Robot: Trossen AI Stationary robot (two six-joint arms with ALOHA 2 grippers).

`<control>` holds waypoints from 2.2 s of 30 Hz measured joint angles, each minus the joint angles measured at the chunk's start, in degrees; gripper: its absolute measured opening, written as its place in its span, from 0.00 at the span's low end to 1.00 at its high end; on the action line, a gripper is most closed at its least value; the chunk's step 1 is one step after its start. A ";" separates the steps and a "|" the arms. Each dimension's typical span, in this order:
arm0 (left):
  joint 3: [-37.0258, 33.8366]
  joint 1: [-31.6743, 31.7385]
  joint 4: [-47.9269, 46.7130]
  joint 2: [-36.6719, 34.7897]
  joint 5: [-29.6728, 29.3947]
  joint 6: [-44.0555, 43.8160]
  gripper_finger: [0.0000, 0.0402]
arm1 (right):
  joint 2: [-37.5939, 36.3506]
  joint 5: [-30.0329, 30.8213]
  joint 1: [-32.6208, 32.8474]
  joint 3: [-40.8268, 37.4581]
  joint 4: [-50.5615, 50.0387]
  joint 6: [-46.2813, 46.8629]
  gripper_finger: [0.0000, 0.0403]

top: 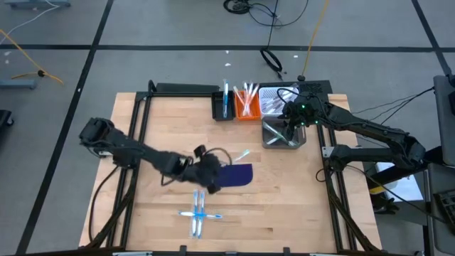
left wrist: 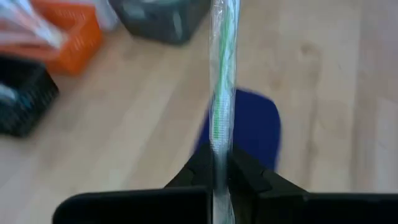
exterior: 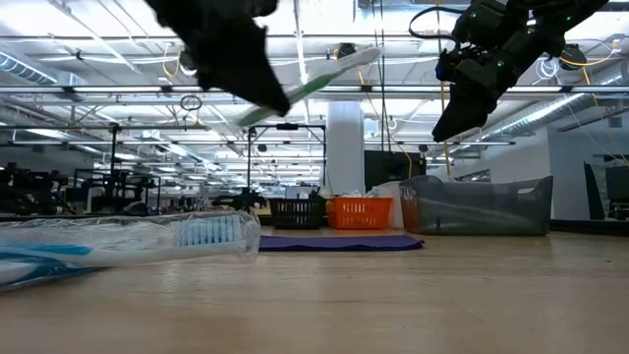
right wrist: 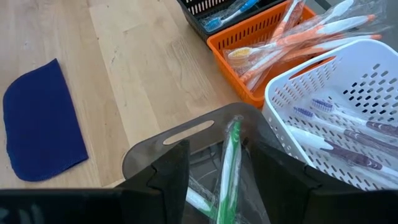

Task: Pick & Place Toothbrushes
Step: Put the green toothbrush into the gray bin

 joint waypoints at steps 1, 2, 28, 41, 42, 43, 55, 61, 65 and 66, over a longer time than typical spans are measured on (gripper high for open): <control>0.00 1.43 1.47 0.08 0.54 2.29 0.03 | 0.00 0.01 0.00 0.00 0.00 0.01 0.40; 0.00 2.84 2.93 0.19 1.42 4.21 0.02 | 0.00 -0.01 0.00 0.00 0.00 -0.02 0.40; 0.02 26.98 51.49 12.42 25.05 12.88 0.05 | 0.02 -7.55 0.22 -0.02 10.22 0.11 0.40; 1.40 28.01 64.43 19.89 25.27 10.40 0.03 | 0.02 -14.82 0.23 -0.02 19.97 5.55 0.40; 1.75 27.94 65.18 20.14 25.29 10.39 0.02 | 0.02 -14.76 0.20 -0.02 20.25 5.79 0.40; 1.90 27.80 65.48 20.17 25.27 10.40 0.02 | 0.02 -14.78 0.20 -0.02 20.31 5.96 0.40; 3.67 27.11 65.47 20.17 24.14 10.47 0.03 | 0.31 -14.88 3.77 -0.02 25.26 6.27 0.40; 3.83 25.85 65.50 20.17 24.12 10.68 0.05 | 0.31 -14.65 4.63 -0.02 29.51 6.48 0.40; 3.85 25.20 65.52 20.17 24.07 12.43 0.02 | 0.31 -14.63 4.73 -0.02 30.12 7.27 0.40; 3.84 25.17 65.52 20.17 24.09 12.42 0.03 | 0.31 -14.64 4.74 -0.02 30.10 7.54 0.40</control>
